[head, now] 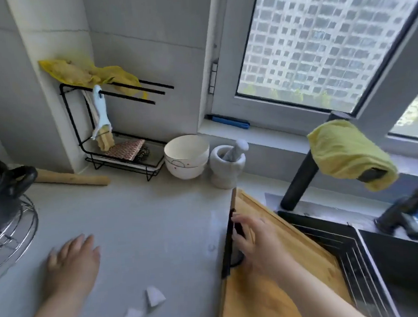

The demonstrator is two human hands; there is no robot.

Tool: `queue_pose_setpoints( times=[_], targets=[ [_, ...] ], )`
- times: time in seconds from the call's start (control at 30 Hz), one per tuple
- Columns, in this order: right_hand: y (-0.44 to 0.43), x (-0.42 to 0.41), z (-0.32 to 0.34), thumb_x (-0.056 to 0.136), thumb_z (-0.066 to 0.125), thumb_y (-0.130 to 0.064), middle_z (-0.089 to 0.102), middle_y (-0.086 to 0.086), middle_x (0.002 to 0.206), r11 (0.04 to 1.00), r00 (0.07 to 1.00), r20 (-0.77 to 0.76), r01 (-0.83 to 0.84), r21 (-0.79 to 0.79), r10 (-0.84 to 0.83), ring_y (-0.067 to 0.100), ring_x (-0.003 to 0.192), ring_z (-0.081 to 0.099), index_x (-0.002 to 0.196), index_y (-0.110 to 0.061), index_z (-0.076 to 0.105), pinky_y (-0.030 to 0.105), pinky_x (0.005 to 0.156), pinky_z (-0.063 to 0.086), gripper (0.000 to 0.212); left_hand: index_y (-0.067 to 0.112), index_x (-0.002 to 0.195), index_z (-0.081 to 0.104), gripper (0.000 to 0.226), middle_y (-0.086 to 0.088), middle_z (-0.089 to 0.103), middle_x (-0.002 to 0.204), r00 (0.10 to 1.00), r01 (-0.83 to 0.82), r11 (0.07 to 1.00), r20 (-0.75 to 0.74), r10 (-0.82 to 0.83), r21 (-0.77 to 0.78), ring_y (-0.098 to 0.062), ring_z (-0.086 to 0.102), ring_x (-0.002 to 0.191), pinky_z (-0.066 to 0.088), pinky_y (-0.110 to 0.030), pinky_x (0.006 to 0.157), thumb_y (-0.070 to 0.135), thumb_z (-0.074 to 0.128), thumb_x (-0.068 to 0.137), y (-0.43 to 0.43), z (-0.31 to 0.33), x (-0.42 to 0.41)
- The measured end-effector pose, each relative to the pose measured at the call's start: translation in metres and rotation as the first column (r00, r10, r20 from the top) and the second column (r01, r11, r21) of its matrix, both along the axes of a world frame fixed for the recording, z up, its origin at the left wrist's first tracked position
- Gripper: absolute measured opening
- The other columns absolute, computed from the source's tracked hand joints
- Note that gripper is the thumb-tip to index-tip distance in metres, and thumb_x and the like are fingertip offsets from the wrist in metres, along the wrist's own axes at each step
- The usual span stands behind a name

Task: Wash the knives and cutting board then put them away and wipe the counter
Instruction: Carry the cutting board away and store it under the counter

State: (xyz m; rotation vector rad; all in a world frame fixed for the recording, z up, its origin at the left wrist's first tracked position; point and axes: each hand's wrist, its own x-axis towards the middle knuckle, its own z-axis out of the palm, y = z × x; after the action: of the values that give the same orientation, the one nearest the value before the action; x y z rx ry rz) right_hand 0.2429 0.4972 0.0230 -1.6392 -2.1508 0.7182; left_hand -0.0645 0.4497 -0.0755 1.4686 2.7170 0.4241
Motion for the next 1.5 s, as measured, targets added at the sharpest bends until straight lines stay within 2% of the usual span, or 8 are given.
queue_pose_setpoints(
  times=[0.17,0.3,0.47,0.67,0.9,1.1,1.27,1.5],
  targets=[
    [-0.047,0.112,-0.047,0.089,0.057,-0.016,0.048,-0.012,0.125,0.964,0.962,-0.074,0.257,-0.061,-0.262,0.012,0.128,0.041,0.108,-0.033,0.049,0.024,0.107,0.028,0.027,0.029,0.136,0.037,0.041,0.003,0.027,0.150,0.988,0.073,0.980,-0.117,-0.096,-0.187,-0.016,0.022,0.138,0.012,-0.032,0.112,0.023,0.036,0.095,0.010,0.036,0.035],
    [-0.073,0.162,-0.087,0.091,0.055,-0.024,0.042,-0.006,0.141,0.916,0.940,0.049,0.340,-0.214,-0.338,0.011,0.133,0.035,0.128,-0.022,0.047,0.024,0.111,0.025,0.038,0.014,0.132,0.048,0.038,-0.007,0.046,0.137,0.859,0.264,0.961,0.434,-0.271,0.077,-0.023,0.047,0.115,0.035,-0.031,0.092,0.017,0.046,0.094,0.027,0.080,0.126],
    [-0.085,0.178,-0.102,0.095,0.047,-0.027,0.021,-0.007,0.153,0.900,0.947,0.011,0.310,-0.306,-0.322,0.009,0.142,0.018,0.141,-0.020,0.030,0.021,0.114,0.013,0.050,0.017,0.137,0.039,0.046,-0.003,0.047,0.132,0.751,0.367,0.927,0.563,-0.344,0.077,-0.022,0.048,0.117,0.034,-0.029,0.086,0.034,0.044,0.095,0.042,0.101,0.211],
    [-0.082,0.196,-0.098,0.095,0.048,-0.026,0.011,-0.012,0.155,0.883,0.967,-0.047,0.208,-0.422,-0.250,0.009,0.144,0.009,0.145,-0.025,0.021,0.027,0.116,0.010,0.058,0.007,0.110,0.058,0.023,-0.012,0.063,0.093,0.390,0.292,0.955,0.918,-0.076,-0.045,-0.028,0.057,0.085,0.047,-0.036,0.076,0.018,0.057,0.089,0.047,0.087,0.226],
    [-0.074,0.220,-0.101,0.094,0.051,-0.021,0.032,0.005,0.149,0.792,0.851,-0.115,0.417,-0.447,-0.513,0.018,0.137,0.031,0.141,-0.012,0.032,0.029,0.113,0.024,0.052,0.009,0.091,0.063,0.008,-0.002,0.071,0.062,0.388,0.269,0.963,0.916,-0.101,-0.008,-0.022,0.065,0.063,0.050,-0.028,0.059,0.011,0.056,0.090,0.044,0.089,0.230],
    [-0.066,0.223,-0.107,0.094,0.049,-0.026,0.025,0.006,0.153,0.740,0.793,-0.147,0.459,-0.492,-0.591,0.021,0.141,0.024,0.146,-0.011,0.021,0.035,0.114,0.022,0.060,0.009,0.086,0.059,0.013,-0.004,0.066,0.065,0.365,0.207,0.978,0.930,-0.055,-0.023,-0.019,0.059,0.053,0.047,-0.019,0.043,0.017,0.051,0.093,0.040,0.092,0.232],
    [-0.061,0.221,-0.108,0.096,0.046,-0.026,0.026,0.006,0.153,0.715,0.776,-0.166,0.446,-0.538,-0.609,0.022,0.141,0.025,0.146,-0.010,0.019,0.034,0.112,0.024,0.059,0.009,0.086,0.060,0.027,-0.008,0.065,0.079,0.359,0.165,0.985,0.933,-0.019,-0.044,-0.021,0.044,0.064,0.041,-0.029,0.058,0.027,0.042,0.097,0.035,0.098,0.231],
    [-0.057,0.216,-0.108,0.096,0.045,-0.027,0.034,0.011,0.148,0.660,0.738,-0.164,0.452,-0.600,-0.654,0.026,0.137,0.033,0.145,-0.005,0.021,0.036,0.110,0.028,0.059,0.009,0.090,0.060,0.022,-0.009,0.066,0.083,0.358,0.185,0.983,0.932,-0.063,-0.005,-0.021,0.057,0.055,0.050,-0.020,0.042,0.023,0.044,0.096,0.029,0.117,0.235]
  ],
)
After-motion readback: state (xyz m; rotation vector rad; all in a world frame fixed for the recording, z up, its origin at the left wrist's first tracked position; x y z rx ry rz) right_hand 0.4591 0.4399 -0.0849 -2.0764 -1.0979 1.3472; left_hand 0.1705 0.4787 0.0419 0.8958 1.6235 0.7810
